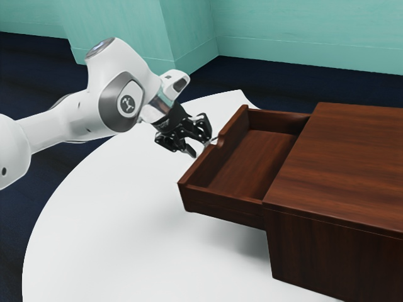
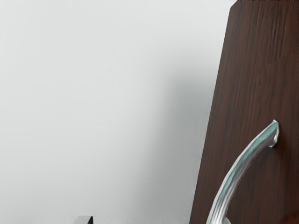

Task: Pull the drawer handle with one arm to open the drawer

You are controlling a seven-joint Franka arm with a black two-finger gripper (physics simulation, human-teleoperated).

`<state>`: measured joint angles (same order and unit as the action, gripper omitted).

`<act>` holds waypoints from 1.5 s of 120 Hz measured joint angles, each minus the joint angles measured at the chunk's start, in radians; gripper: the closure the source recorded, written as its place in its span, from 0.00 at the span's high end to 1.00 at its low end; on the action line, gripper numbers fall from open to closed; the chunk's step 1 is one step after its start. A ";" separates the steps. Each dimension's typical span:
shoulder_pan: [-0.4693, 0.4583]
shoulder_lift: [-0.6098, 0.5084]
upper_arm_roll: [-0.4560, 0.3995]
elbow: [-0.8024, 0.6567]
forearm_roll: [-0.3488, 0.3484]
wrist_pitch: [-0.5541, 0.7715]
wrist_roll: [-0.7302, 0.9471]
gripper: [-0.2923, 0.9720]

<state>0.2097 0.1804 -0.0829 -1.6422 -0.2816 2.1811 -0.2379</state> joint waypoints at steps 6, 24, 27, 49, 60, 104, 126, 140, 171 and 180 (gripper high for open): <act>-0.002 -0.001 0.000 0.000 -0.001 0.000 0.000 0.45; -0.005 -0.004 0.000 0.000 -0.004 0.000 0.002 0.46; -0.005 -0.005 0.000 0.001 -0.004 0.000 0.002 0.46; -0.009 -0.019 0.000 0.002 -0.004 0.000 0.006 0.46; -0.016 -0.036 0.000 0.002 -0.002 0.000 0.007 0.47; -0.058 -0.243 0.019 -0.035 0.100 -0.064 -0.074 0.56; -0.397 -0.322 0.240 0.109 0.290 -0.381 -0.382 0.68; -0.323 -0.343 0.229 0.110 0.335 -0.568 -0.560 0.72; -0.281 -0.341 0.171 0.084 0.365 -0.756 -0.887 0.75; -0.276 -0.340 0.172 0.079 0.371 -0.778 -0.954 0.76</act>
<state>-0.0664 -0.1591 0.0893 -1.5633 0.0893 1.4035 -1.1923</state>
